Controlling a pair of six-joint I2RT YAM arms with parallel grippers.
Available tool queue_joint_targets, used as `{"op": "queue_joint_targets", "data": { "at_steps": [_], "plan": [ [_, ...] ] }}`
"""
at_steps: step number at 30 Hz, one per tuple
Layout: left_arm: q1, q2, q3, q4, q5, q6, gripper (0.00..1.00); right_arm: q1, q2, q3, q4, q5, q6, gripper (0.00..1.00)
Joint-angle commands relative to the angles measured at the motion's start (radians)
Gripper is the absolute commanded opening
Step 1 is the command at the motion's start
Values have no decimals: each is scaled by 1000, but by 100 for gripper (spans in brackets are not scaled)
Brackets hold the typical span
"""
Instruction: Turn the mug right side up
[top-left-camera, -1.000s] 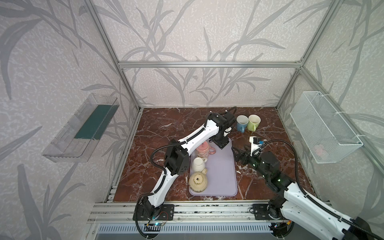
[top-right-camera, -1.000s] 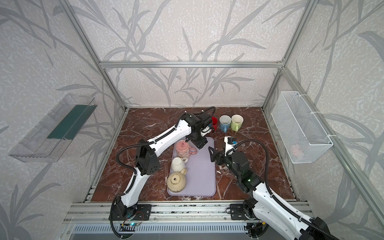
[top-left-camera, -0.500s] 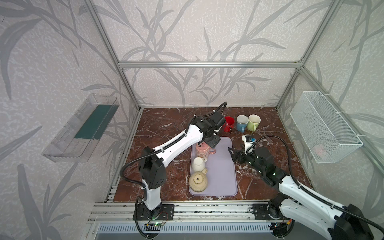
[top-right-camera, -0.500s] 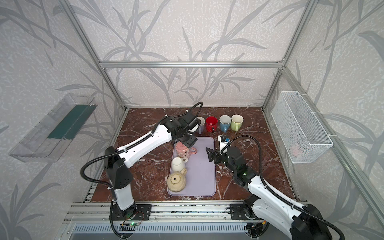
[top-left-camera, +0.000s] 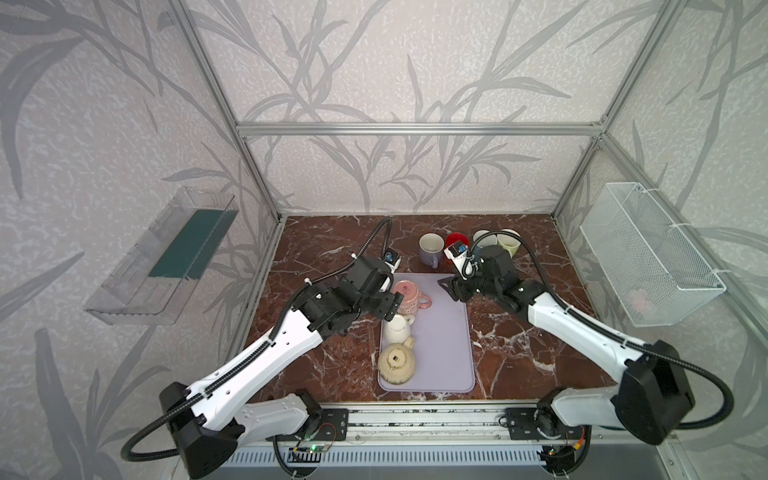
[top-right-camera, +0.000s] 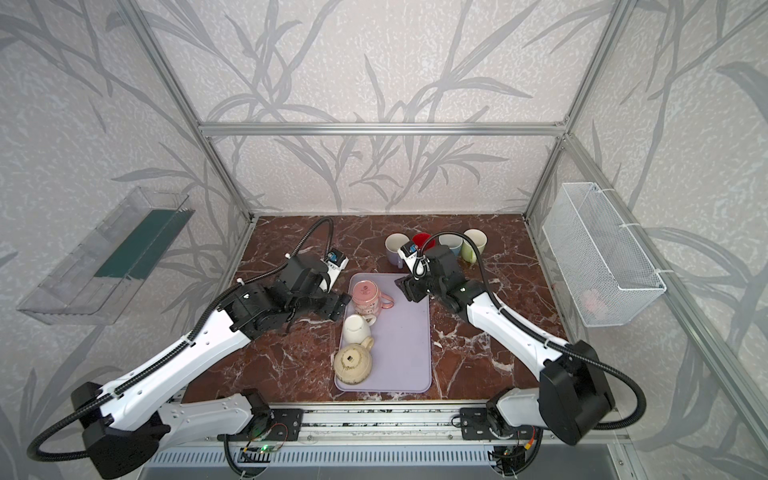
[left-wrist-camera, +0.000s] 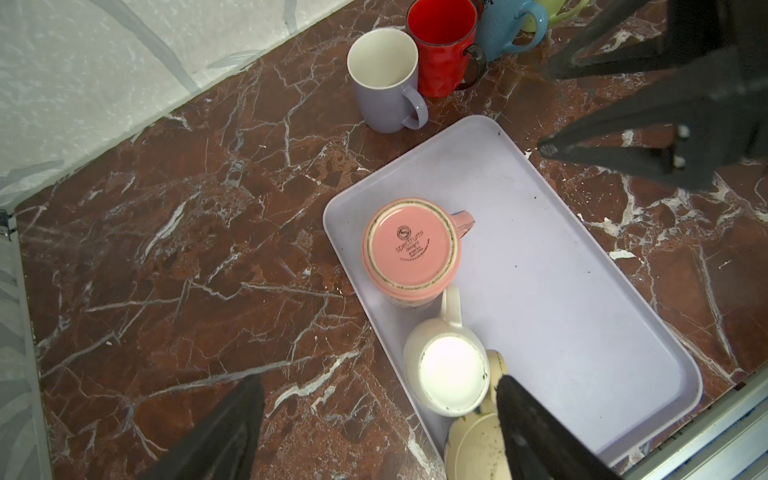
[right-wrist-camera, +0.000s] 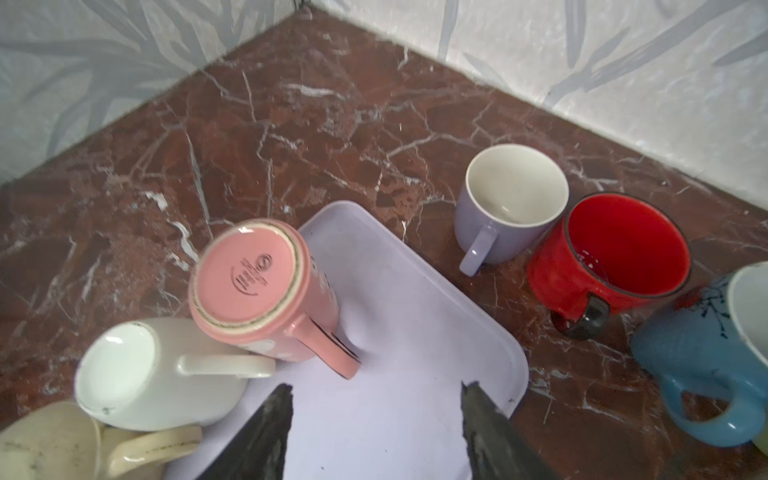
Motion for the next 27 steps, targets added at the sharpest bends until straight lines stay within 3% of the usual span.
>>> {"op": "queue_joint_targets", "data": {
  "at_steps": [1,9,12,15,27],
  "plan": [
    [4,-101,-84,34,-26,-45,86,-21,72,93,-177,-77,-135,62],
    [4,-325,-273,82,-80,-58,86,-6,279,312,-434,-67,-330,54],
    [3,-375,-302,105,-83,-60,86,34,362,385,-514,-33,-394,56],
    [2,-397,-309,105,-100,-56,86,73,431,449,-596,21,-458,58],
    [-5,-409,-319,107,-128,-52,85,140,502,534,-671,-18,-541,55]
  ]
}}
